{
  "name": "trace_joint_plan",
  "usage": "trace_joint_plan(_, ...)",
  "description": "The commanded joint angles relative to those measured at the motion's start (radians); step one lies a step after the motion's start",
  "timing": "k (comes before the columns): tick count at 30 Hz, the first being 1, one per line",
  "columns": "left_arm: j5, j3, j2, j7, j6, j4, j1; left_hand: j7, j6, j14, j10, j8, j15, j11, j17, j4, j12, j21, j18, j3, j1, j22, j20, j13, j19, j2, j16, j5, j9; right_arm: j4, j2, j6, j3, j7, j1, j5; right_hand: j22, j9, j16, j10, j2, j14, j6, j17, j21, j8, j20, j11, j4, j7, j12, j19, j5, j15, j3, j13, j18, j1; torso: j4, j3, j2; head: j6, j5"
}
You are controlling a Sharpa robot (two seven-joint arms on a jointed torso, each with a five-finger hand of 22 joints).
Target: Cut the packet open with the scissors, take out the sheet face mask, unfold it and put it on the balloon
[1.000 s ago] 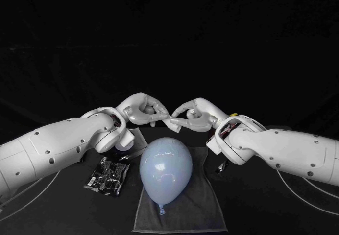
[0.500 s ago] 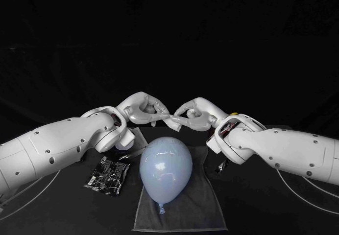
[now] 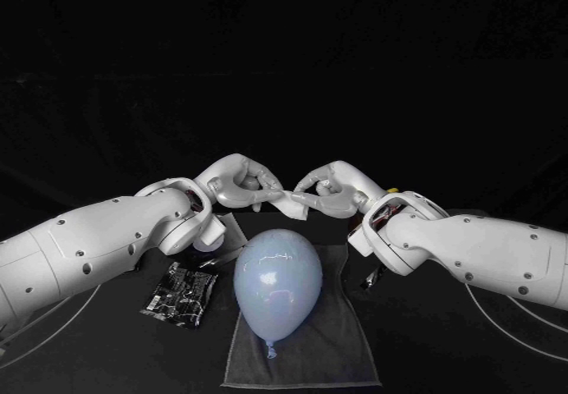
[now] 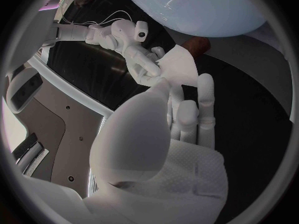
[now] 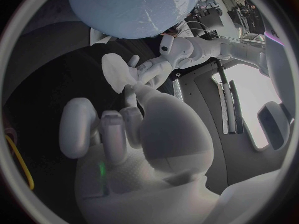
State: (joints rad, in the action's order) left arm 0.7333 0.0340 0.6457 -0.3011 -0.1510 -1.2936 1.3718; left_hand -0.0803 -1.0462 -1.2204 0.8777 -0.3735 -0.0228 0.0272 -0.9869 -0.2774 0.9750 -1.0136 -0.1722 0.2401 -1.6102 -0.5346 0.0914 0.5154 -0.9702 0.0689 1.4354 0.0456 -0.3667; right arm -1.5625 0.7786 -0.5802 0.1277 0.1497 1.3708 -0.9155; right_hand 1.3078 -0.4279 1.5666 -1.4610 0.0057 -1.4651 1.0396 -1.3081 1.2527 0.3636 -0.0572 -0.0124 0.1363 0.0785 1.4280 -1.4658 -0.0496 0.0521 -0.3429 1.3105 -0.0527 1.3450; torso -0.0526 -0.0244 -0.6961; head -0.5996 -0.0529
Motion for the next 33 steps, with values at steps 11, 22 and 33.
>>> trace_joint_plan(11, 0.003, -0.001, -0.001, -0.007, 0.005, -0.004, 0.003, 0.005, 0.003, 0.001, 0.004, -0.005, 0.001, 0.0, 0.011, -0.004, 0.004, -0.006, -0.011, -0.002, 0.001, -0.001, -0.006, 0.001, -0.001, -0.001, 0.003, 0.002, -0.053, -0.005, -0.001, 0.014, -0.001, 0.013, 0.0, 0.042, 0.189, -0.017, 0.004, -0.044, 0.002, -0.106, -0.008, -0.263, 0.016, 0.03, 0.012, 0.017, -0.038, -0.011, 0.032, -0.008, 0.001, 0.013, -0.031, 0.185, -0.003, 0.051, -0.001, 0.0009, 0.0, -0.002, -0.003)
trace_joint_plan(22, -0.006, -0.001, 0.001, -0.007, -0.022, -0.002, 0.003, -0.032, 0.011, 0.017, -0.032, 0.001, 0.01, 0.016, 0.029, 0.027, -0.05, -0.012, -0.01, 0.014, -0.06, -0.008, -0.008, -0.03, 0.002, 0.013, -0.009, 0.002, -0.04, -0.008, 0.006, 0.016, -0.001, 0.0, 0.0, 0.081, 0.19, -0.02, 0.004, -0.048, 0.002, -0.106, -0.008, -0.263, 0.018, 0.035, 0.013, 0.018, -0.044, -0.011, 0.039, -0.008, 0.001, 0.013, -0.038, 0.19, -0.003, 0.054, -0.0003, 0.0003, 0.0, -0.001, -0.002)
trace_joint_plan(33, 0.003, -0.001, 0.004, 0.004, -0.029, -0.001, 0.003, -0.036, -0.016, 0.016, -0.012, -0.012, 0.014, 0.02, 0.023, 0.037, -0.062, -0.027, -0.01, 0.03, -0.07, -0.02, -0.005, -0.044, 0.008, 0.033, -0.01, 0.002, -0.039, -0.012, 0.016, 0.013, -0.001, -0.002, 0.0, 0.104, 0.19, -0.02, 0.004, -0.049, 0.002, -0.106, -0.008, -0.263, 0.018, 0.036, 0.013, 0.018, -0.045, -0.011, 0.039, -0.008, 0.001, 0.014, -0.039, 0.191, -0.003, 0.054, 0.0002, 0.0001, 0.0, -0.001, -0.004)
